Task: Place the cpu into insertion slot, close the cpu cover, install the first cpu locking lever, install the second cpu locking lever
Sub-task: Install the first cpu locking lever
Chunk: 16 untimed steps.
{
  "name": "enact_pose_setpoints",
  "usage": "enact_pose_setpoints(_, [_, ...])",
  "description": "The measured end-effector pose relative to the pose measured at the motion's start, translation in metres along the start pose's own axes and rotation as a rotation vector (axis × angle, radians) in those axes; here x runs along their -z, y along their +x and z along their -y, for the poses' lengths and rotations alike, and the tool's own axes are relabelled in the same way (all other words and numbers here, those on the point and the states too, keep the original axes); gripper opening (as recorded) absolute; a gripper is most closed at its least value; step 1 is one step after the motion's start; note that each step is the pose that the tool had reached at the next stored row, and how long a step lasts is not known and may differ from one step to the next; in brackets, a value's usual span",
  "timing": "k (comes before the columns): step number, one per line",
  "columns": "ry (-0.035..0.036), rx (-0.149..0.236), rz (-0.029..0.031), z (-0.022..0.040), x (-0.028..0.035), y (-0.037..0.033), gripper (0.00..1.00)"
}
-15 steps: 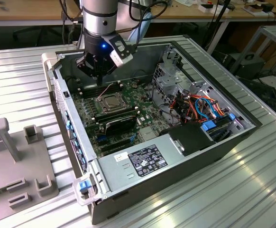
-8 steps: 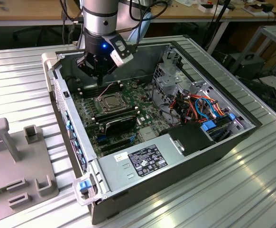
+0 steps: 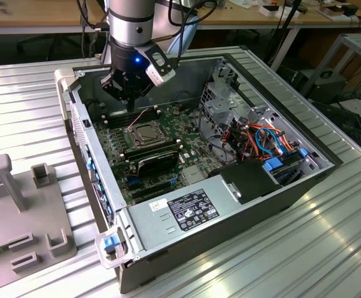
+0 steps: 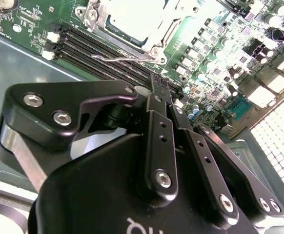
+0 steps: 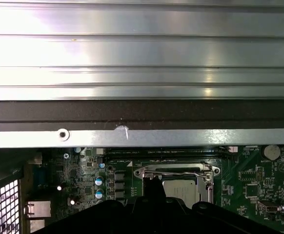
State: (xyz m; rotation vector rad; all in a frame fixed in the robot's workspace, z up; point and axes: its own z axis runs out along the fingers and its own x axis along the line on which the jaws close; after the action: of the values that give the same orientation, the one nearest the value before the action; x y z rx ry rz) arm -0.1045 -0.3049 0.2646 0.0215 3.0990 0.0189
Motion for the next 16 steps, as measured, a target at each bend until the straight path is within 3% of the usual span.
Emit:
enact_pose_setpoints(9, [0.0000,0.001,0.0000,-0.0001,-0.0002,-0.0001,0.11])
enact_pose_setpoints(16, [-0.0001,0.002,-0.0001,0.0000,-0.0044,-0.0033,0.11])
